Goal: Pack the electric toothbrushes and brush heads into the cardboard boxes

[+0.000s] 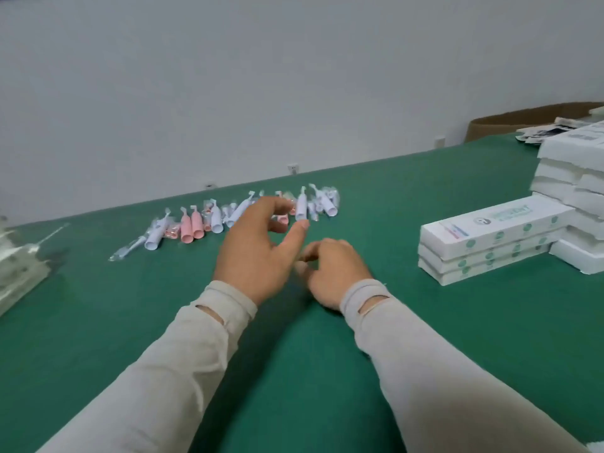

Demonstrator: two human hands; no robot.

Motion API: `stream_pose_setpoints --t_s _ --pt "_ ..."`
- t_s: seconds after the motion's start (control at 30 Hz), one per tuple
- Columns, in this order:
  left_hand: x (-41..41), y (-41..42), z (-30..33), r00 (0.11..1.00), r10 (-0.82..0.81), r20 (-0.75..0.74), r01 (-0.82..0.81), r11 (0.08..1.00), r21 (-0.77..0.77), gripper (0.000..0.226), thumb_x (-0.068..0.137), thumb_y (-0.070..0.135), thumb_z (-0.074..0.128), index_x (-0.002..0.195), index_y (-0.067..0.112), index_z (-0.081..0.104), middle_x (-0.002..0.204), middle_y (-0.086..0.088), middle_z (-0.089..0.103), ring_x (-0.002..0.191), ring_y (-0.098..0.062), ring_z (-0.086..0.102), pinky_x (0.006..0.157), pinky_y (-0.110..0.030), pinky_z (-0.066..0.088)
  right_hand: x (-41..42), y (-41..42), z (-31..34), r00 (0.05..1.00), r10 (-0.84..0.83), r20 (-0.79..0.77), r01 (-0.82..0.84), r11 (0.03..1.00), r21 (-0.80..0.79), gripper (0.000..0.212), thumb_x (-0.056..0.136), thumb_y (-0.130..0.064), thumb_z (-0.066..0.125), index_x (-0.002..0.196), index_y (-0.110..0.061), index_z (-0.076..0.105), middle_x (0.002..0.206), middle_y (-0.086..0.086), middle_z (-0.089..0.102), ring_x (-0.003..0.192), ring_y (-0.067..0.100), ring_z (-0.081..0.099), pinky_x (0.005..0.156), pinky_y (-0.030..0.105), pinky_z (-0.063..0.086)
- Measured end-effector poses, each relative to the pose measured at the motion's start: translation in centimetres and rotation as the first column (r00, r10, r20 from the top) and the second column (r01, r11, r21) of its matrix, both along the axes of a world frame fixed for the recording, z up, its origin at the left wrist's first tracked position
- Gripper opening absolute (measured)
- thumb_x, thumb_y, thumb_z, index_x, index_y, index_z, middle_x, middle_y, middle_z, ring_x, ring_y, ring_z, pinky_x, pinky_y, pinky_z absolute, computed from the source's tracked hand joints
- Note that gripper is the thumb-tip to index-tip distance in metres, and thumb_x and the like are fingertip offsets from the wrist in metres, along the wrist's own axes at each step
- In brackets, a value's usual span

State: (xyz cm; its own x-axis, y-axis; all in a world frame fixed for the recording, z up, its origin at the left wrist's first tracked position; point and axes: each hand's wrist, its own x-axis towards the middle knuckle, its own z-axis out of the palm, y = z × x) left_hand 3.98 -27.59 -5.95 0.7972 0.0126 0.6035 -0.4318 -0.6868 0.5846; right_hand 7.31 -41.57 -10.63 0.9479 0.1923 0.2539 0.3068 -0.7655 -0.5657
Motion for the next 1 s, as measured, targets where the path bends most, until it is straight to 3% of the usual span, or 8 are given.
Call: stream_pose_setpoints --t_s 0.13,0.2,0.3,0.5,0.57,0.7,0.9,1.0 --pt "-3.8 11.9 -4.3 0.893 0.368 -0.258 -0.295 0.913 0.280 0.035 0.090 0.051 0.063 0.118 0.031 0.060 0.122 0.012 0.063 0.107 -0.010 0.061 0.094 -0.033 0.050 -0.7 1.0 0.2 0.996 0.083 -0.043 -0.086 0.993 -0.084 0.019 0.091 -0.042 0.063 0.102 -0.029 0.072 0.106 -0.009 0.071 0.102 0.018 0.063 0.094 0.034 0.051" --pt "-5.8 16.2 -5.7 0.803 0.482 -0.351 -0.305 0.837 0.455 0.046 0.090 0.058 0.059 0.125 0.029 0.061 0.129 0.008 0.062 0.118 -0.016 0.057 0.100 -0.032 0.045 -1.0 1.8 0.1 0.990 0.135 -0.038 -0.140 0.978 -0.153 0.020 0.089 -0.044 0.065 0.102 -0.031 0.072 0.104 -0.010 0.070 0.100 0.017 0.063 0.094 0.033 0.050" --pt "-8.0 20.6 -5.6 0.733 0.543 -0.410 -0.311 0.803 0.508 0.049 0.088 0.066 0.054 0.121 0.032 0.064 0.125 0.010 0.065 0.115 -0.016 0.059 0.098 -0.033 0.048 -1.5 2.3 -0.1 0.984 0.178 -0.028 -0.180 0.960 -0.216 0.019 0.089 -0.047 0.065 0.100 -0.034 0.071 0.099 -0.012 0.064 0.100 0.016 0.060 0.093 0.032 0.048" --pt "-9.6 29.4 -0.7 0.606 0.780 -0.157 -0.670 0.607 0.427 0.038 0.093 0.045 0.060 0.126 0.025 0.062 0.129 0.001 0.063 0.114 -0.025 0.061 0.094 -0.041 0.048 -3.1 3.0 -0.5 0.983 0.182 0.023 -0.173 0.961 -0.216 0.008 0.089 -0.040 0.068 0.095 -0.034 0.069 0.096 -0.012 0.063 0.099 0.018 0.056 0.089 0.031 0.043" --pt "-10.4 32.8 0.9 0.494 0.866 -0.074 -0.792 0.484 0.372 0.040 0.092 0.038 0.062 0.128 0.019 0.061 0.132 -0.007 0.059 0.117 -0.033 0.057 0.094 -0.048 0.048 -3.4 3.2 -0.4 0.987 0.156 0.027 -0.146 0.964 -0.221 0.004 0.090 -0.037 0.068 0.092 -0.034 0.069 0.095 -0.011 0.063 0.098 0.019 0.056 0.091 0.033 0.045" --pt "-12.4 37.8 0.9 0.269 0.952 -0.149 -0.832 0.308 0.462 0.045 0.093 0.033 0.057 0.132 0.011 0.056 0.134 -0.017 0.052 0.121 -0.039 0.049 0.095 -0.048 0.046 -3.7 3.6 -0.4 0.990 0.136 0.044 -0.123 0.966 -0.228 0.002 0.090 -0.036 0.068 0.088 -0.035 0.067 0.095 -0.010 0.064 0.097 0.019 0.056 0.090 0.035 0.046" --pt "-12.6 40.8 3.4 0.334 0.932 0.141 -0.936 0.310 0.168 0.034 0.089 0.027 0.061 0.115 0.005 0.060 0.119 -0.023 0.054 0.112 -0.042 0.048 0.092 -0.049 0.042 -3.8 4.1 -0.7 0.993 0.105 0.057 -0.090 0.973 -0.214 0.011 0.089 -0.033 0.069 0.081 -0.039 0.064 0.091 -0.014 0.063 0.094 0.017 0.055 0.086 0.035 0.046" --pt "-11.3 42.6 6.2 0.351 0.927 0.130 -0.924 0.321 0.208 0.047 0.088 0.035 0.063 0.127 0.010 0.056 0.132 -0.020 0.050 0.122 -0.040 0.045 0.102 -0.049 0.038 -4.0 5.2 -0.5 0.994 0.095 0.054 -0.079 0.966 -0.245 0.011 0.092 -0.036 0.064 0.082 -0.041 0.060 0.095 -0.015 0.063 0.097 0.015 0.053 0.087 0.033 0.045"
